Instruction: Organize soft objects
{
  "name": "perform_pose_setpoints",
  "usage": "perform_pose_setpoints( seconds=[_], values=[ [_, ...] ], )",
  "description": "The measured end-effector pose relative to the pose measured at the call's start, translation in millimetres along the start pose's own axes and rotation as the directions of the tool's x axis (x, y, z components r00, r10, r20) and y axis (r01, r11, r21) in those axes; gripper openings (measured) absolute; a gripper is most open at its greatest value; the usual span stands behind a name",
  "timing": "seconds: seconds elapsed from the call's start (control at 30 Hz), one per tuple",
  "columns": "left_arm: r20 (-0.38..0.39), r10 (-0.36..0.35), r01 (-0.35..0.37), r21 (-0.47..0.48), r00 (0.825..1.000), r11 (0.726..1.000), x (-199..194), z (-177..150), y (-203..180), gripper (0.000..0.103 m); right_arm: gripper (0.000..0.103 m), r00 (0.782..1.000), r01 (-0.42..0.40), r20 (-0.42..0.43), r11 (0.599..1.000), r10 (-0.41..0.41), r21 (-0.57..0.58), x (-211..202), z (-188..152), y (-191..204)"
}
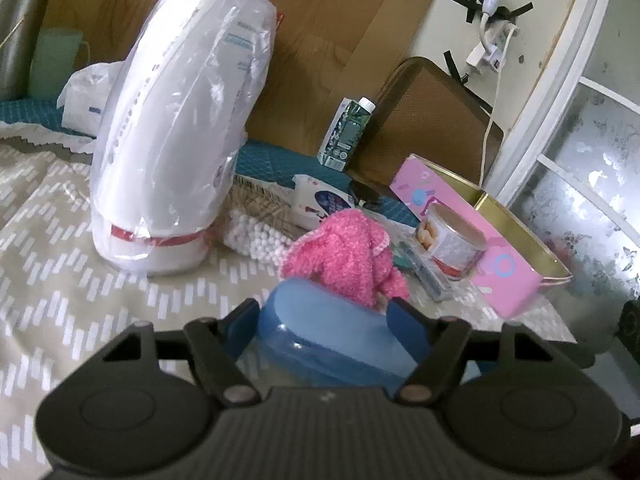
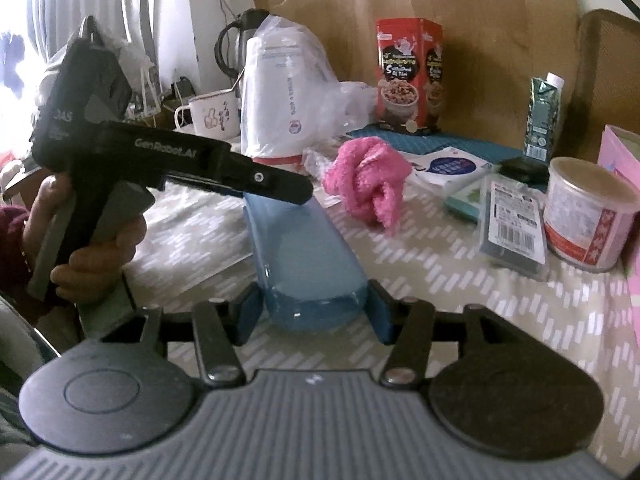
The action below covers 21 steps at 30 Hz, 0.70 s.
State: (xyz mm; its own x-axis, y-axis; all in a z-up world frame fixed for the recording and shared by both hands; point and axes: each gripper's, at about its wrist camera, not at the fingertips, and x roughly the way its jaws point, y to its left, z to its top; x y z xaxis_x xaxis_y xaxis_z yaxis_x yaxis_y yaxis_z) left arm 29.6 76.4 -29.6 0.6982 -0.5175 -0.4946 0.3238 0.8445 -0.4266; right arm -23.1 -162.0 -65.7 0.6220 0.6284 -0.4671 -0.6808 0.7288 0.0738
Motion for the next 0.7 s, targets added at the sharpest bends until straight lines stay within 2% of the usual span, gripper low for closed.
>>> perform_pose_setpoints(
  seconds=[0.47, 0.5, 0.53, 0.57, 0.7],
  values=[
    [0.010, -0.009, 0.009, 0.008, 1.000, 1.000, 0.8, 0.5, 0.5, 0.072, 0.058, 1.000, -0.012, 0.012, 0.998, 0.011, 0.057, -1.5, -0.8, -7.7],
    [0.009, -0.009, 0.009, 0.007, 1.000, 1.000, 0.8, 0.5, 0.6, 0.073, 0.058, 1.000, -0.011, 0.012, 0.998, 0.010, 0.055, -1.5, -1.0, -7.4],
    [0.004, -0.003, 0.003, 0.005, 1.000, 1.000, 1.4, 0.4, 0.6, 0.081, 0.058, 1.000, -0.009, 0.012, 0.998, 0.009, 0.054, -1.5, -1.1, -7.4],
    [0.003, 0.010, -0.010, 0.002, 1.000, 1.000, 2.0, 0.4, 0.4, 0.084, 0.058, 1.000, -0.007, 0.013, 0.999, 0.007, 0.053, -1.3, -1.1, -7.1],
    [0.003, 0.019, -0.019, 0.001, 1.000, 1.000, 2.7, 0.6, 0.6, 0.087, 0.058, 1.000, -0.004, 0.014, 0.999, 0.003, 0.052, -1.8, -1.5, -7.5]
  ],
)
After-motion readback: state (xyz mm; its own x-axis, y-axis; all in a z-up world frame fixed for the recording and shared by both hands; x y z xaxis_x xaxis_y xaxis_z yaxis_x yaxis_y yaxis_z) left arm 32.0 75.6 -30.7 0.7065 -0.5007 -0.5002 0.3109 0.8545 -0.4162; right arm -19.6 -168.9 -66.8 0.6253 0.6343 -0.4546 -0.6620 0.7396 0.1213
